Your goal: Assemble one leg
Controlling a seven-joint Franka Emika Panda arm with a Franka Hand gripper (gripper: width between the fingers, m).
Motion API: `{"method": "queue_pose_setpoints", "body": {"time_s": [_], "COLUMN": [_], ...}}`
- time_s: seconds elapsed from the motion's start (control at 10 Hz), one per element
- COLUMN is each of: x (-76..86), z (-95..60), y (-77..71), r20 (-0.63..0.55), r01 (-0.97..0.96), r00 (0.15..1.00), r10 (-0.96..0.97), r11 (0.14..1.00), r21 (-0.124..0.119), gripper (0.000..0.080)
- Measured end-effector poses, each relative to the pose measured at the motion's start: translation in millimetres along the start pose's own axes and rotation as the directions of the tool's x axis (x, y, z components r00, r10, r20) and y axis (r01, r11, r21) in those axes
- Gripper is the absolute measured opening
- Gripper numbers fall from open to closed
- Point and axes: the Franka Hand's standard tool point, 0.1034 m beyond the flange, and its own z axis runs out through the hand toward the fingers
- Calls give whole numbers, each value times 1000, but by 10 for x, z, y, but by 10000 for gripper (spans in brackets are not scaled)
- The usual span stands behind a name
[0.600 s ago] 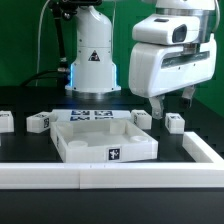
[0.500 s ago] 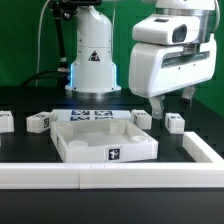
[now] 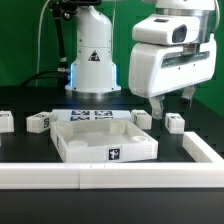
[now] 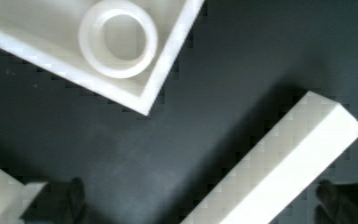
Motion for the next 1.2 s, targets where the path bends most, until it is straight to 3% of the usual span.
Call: {"method": "queue_pose_setpoints", "body": {"time_s": [0.1,0.4,0.8,1.0,1.2], "x": [-15,-86,-135,-221,-403], "z": [29,10,21,81,165], "y": [-11,65,118,185,248], "r20": [-15,-3,12,-12,-5], "r01": [99,370,404,551,690], "r00": [995,929,915,833,720], "r10": [-100,-371,-404,-553,-694], "r11": [995,928,914,831,718], "r21": [-16,-30,-30,-72,-90], "gripper": [650,650,650,650,650]}}
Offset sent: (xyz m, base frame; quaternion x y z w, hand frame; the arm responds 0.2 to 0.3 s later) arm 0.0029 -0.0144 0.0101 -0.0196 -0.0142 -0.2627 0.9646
